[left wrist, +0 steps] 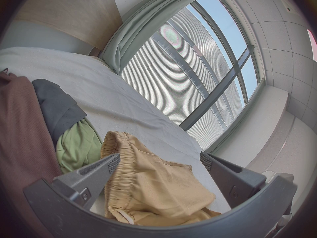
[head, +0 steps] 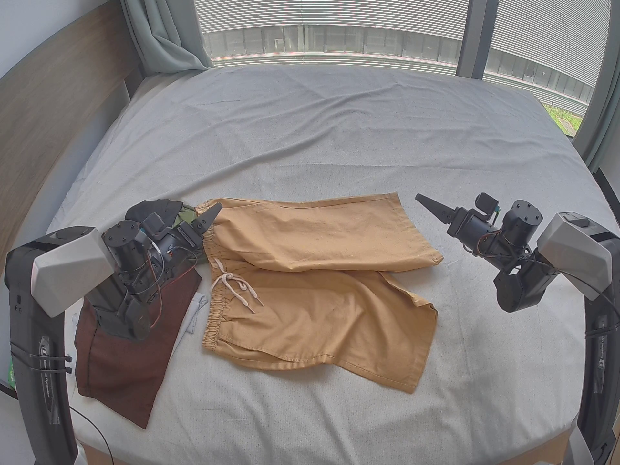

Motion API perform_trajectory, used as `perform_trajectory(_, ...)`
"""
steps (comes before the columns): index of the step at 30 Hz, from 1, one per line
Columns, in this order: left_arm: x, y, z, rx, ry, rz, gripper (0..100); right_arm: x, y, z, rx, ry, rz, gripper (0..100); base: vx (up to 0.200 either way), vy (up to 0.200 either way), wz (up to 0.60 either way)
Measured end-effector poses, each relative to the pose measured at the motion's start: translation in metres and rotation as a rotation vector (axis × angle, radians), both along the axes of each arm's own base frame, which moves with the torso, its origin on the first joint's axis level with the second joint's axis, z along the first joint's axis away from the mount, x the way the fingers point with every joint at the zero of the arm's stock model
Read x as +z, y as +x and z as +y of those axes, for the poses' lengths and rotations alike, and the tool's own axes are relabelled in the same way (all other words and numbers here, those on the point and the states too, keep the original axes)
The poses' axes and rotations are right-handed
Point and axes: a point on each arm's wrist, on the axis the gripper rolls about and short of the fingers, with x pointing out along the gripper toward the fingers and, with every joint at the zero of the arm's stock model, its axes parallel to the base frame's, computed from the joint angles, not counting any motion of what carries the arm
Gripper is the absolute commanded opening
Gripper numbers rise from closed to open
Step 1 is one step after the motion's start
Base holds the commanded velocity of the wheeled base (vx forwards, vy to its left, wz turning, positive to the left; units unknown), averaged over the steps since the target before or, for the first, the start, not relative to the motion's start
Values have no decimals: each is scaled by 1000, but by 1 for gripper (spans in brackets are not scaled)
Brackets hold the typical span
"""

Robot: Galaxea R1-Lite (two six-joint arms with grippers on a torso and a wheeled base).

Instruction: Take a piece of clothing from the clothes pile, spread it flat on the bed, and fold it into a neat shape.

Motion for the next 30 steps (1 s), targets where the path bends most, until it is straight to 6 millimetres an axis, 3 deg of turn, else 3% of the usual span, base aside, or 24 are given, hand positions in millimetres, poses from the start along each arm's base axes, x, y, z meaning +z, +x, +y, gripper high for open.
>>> perform_trajectory(5, 10, -14, 4, 6, 16, 9, 100, 2, -24, 3, 2, -42, 14, 100, 0, 0, 0)
perform_trajectory(11, 22, -38, 8, 0, 40, 27, 100, 18, -51, 6, 13, -67, 12, 100, 0, 0, 0)
perform_trajectory(23, 56, -110, 20, -149, 127, 22, 100, 40, -116, 19, 76, -98, 52, 100, 0, 0, 0)
perform_trajectory(30, 68, -138, 27, -176, 215, -32, 100, 50, -146, 29, 124, -112, 42, 100, 0, 0, 0)
